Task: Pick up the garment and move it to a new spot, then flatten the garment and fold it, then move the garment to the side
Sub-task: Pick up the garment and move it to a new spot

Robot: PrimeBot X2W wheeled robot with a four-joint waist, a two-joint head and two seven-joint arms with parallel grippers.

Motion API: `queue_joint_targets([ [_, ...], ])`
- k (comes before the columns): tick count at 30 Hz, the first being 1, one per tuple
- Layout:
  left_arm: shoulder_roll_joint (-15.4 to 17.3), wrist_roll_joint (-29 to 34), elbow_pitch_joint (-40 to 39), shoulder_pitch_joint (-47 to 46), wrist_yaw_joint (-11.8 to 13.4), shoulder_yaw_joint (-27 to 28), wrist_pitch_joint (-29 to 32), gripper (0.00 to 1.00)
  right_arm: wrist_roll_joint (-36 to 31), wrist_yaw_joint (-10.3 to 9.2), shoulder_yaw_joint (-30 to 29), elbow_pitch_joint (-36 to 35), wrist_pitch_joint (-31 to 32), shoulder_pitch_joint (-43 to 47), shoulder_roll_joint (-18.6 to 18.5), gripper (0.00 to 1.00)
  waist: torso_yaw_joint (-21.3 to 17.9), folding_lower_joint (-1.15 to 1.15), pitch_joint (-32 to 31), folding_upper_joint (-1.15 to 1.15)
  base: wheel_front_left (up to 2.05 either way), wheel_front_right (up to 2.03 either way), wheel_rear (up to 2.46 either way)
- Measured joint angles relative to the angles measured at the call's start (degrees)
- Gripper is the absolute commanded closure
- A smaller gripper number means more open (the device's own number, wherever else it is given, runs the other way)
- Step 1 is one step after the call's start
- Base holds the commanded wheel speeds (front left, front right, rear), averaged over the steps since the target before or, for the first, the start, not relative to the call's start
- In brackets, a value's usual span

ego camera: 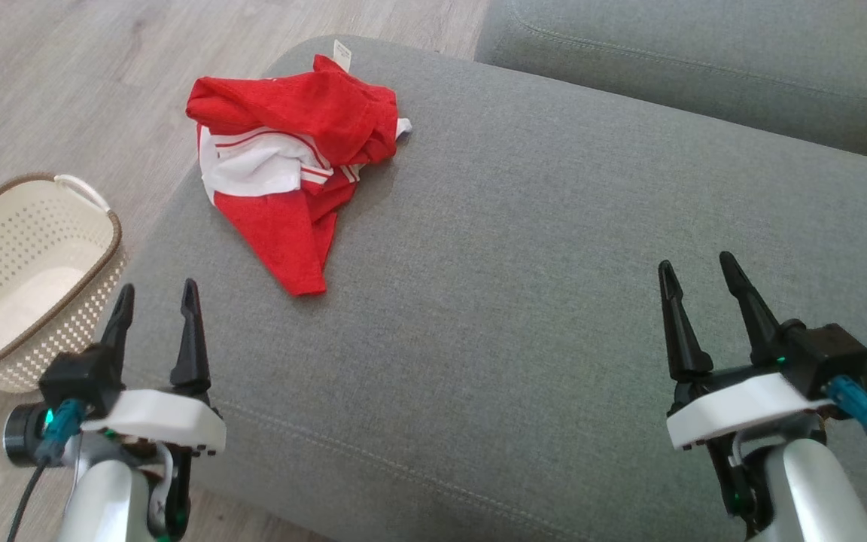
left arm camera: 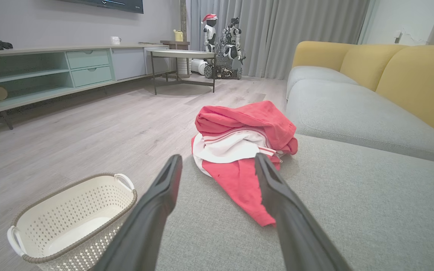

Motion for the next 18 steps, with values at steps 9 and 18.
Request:
queue_joint_targets([
  [9,-0.3,0.0,0.1,0.0,-0.5,0.9,0.0,0.0,0.0,0.0,0.1,0.1,0.0,0.0,0.0,0.0,-0.6,0.0,0.2,0.0,0.0,0.0,0.0],
  [18,-0.6,-0.7,2.7,-5.7,-1.6,1.2,0.0,0.0,-0.7,0.0,0.5,-1.4,1.3,-1.5,0.0,0.0,-2.3,0.0,3.5,0.0,0.0,0.0,0.0],
])
